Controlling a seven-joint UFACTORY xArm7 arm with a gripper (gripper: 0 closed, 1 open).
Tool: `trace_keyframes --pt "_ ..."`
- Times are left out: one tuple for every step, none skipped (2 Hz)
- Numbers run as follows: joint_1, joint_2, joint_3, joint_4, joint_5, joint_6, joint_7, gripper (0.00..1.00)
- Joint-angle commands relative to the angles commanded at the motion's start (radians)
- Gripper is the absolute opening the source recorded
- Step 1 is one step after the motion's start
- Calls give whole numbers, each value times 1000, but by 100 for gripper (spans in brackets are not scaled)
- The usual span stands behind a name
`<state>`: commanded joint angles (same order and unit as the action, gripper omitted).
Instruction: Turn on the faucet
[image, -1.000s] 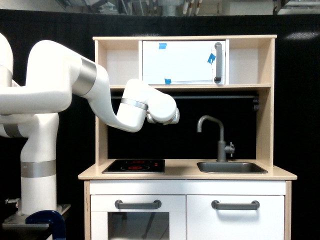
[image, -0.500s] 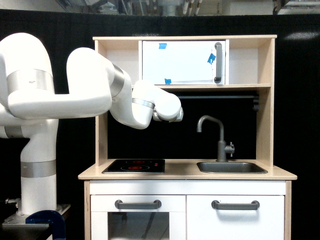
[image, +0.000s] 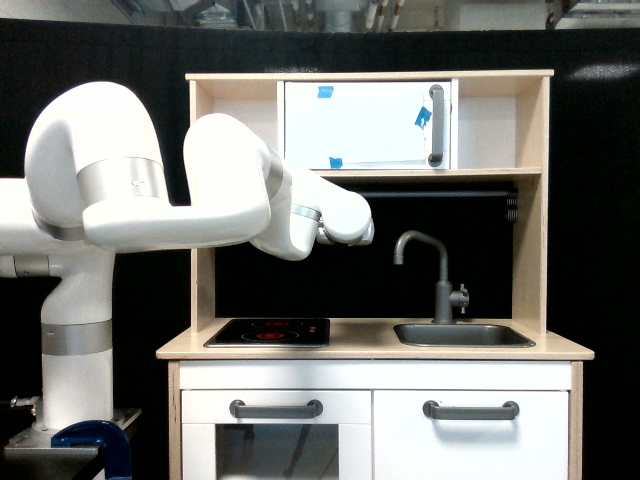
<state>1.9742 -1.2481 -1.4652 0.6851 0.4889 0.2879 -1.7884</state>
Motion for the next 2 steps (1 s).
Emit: trace_keyframes --pt "158 -44 -55 82 -56 -75 13 100" --pt "279 -55 -73 175 -109 -104 67 100"
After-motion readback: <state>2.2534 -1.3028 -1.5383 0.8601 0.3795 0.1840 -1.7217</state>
